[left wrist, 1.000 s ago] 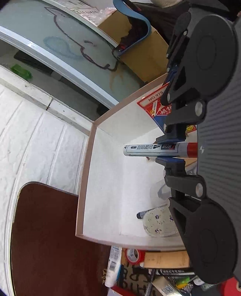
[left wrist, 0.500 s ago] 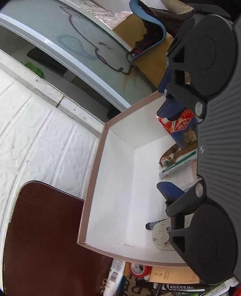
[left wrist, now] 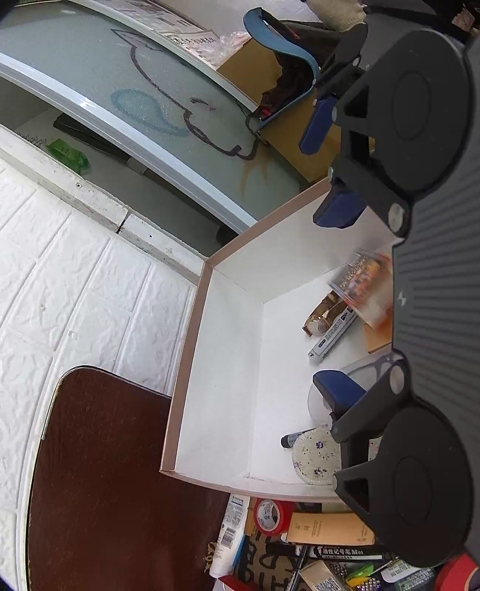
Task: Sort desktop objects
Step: 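Open both tools to release the marker and card box into the box, then withdraw both tools from the box back to the pile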
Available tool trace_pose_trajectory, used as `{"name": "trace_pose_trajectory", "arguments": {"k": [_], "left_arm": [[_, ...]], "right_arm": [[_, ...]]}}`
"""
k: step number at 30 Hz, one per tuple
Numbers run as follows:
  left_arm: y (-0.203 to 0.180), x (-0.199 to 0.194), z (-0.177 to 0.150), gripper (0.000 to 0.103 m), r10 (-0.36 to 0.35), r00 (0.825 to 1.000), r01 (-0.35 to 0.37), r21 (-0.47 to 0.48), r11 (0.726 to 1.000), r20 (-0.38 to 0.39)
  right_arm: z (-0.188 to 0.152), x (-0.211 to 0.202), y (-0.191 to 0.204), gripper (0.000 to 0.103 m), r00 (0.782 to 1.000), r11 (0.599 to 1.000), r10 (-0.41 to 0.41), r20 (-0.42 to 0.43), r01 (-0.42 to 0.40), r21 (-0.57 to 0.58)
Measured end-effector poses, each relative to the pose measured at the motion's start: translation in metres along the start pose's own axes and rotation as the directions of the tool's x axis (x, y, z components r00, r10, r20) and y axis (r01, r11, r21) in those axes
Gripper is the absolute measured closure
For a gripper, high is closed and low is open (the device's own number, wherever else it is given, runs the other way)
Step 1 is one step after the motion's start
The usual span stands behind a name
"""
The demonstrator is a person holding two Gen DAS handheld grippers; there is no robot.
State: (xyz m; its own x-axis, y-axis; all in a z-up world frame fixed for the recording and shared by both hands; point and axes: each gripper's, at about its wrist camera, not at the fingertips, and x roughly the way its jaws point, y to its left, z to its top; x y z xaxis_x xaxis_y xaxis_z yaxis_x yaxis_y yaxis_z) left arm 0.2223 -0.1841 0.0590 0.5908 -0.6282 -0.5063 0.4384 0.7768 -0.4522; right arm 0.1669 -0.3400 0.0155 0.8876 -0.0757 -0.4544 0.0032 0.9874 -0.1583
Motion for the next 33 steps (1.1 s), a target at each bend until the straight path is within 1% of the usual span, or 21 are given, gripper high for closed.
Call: {"name": "trace_pose_trajectory", "arguments": {"k": [8, 14, 18, 20, 23, 26, 28, 30, 33], "left_arm": [[-0.009, -0.022, -0.01, 0.015, 0.007, 1.0, -0.009, 0.055, 0.998, 0.027], [-0.017, -0.045, -0.022, 0.014, 0.005, 0.998, -0.01, 0.087, 0.996, 0.06], [-0.021, -0.063, -0.033, 0.014, 0.004, 0.997, -0.014, 0.122, 0.992, 0.079], [-0.02, -0.074, -0.039, 0.014, -0.007, 0.996, -0.005, 0.13, 0.992, 0.091], [-0.015, -0.095, -0.055, 0.012, -0.015, 0.993, 0.002, 0.111, 0.994, 0.117], [-0.006, -0.116, -0.077, 0.009, -0.002, 0.989, -0.012, 0.093, 0.996, 0.151], [0.001, -0.129, -0.093, 0.009, 0.022, 0.985, -0.036, 0.083, 0.996, 0.169], [0.011, -0.14, -0.108, 0.008, 0.043, 0.984, -0.056, 0.068, 0.996, 0.17], [0.033, -0.154, -0.128, 0.008, 0.068, 0.988, -0.071, 0.012, 0.997, 0.141]], "right_arm": [[-0.005, -0.023, 0.009, 0.013, 1.0, 0.999, 0.018, -0.004, -0.018, -0.035], [-0.006, -0.049, 0.024, 0.013, 0.999, 0.997, 0.047, 0.018, -0.045, -0.062], [-0.007, -0.067, 0.037, 0.013, 0.997, 0.995, 0.074, 0.04, -0.071, -0.063], [-0.008, -0.075, 0.044, 0.013, 0.996, 0.995, 0.083, 0.044, -0.08, -0.059], [-0.012, -0.089, 0.055, 0.013, 0.992, 0.993, 0.111, 0.057, -0.108, -0.048], [-0.022, -0.102, 0.07, 0.013, 0.985, 0.987, 0.16, 0.069, -0.159, -0.03], [-0.033, -0.11, 0.081, 0.012, 0.978, 0.98, 0.197, 0.069, -0.196, -0.021], [-0.045, -0.115, 0.095, 0.012, 0.97, 0.972, 0.233, 0.064, -0.233, -0.019], [-0.063, -0.118, 0.118, 0.012, 0.958, 0.959, 0.285, 0.044, -0.284, -0.022]]}}
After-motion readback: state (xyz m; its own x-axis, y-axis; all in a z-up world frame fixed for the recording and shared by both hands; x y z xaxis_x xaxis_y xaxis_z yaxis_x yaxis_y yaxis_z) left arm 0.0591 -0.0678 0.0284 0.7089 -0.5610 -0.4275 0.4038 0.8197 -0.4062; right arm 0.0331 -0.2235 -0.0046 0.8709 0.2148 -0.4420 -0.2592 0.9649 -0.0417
